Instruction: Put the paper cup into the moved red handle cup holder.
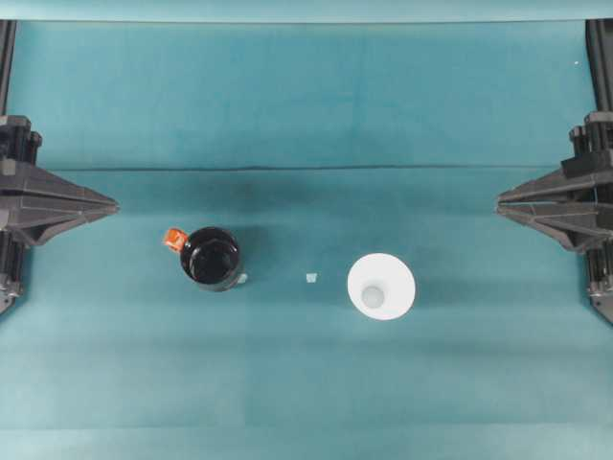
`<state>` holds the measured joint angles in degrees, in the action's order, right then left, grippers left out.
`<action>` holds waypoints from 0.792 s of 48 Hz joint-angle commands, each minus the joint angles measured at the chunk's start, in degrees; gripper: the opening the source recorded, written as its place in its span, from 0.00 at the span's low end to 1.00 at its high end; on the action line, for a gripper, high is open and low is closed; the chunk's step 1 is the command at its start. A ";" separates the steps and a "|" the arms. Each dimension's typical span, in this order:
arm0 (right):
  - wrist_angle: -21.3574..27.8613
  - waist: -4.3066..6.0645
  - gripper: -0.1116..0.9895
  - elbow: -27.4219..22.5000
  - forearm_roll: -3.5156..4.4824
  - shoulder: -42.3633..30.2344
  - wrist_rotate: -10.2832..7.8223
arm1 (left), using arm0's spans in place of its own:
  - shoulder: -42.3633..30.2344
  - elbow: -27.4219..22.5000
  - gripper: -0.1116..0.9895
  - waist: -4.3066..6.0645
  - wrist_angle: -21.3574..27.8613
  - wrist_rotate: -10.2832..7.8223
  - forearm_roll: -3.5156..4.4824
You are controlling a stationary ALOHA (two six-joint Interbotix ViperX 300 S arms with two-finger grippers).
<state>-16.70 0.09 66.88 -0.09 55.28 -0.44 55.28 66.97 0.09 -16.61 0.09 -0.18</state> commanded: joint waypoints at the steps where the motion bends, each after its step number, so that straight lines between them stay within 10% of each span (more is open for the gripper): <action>1: -0.09 0.00 0.10 -0.35 -0.26 -0.26 0.09 | -0.88 -1.85 0.12 -0.18 3.25 0.62 -0.62; 38: 8.00 0.00 0.00 -0.53 -0.88 2.81 -1.23 | -8.88 -9.32 0.12 -0.35 26.54 0.53 -0.62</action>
<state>-8.44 0.09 66.97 -0.88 58.36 -1.23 47.64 60.12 -0.09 7.47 0.62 -0.70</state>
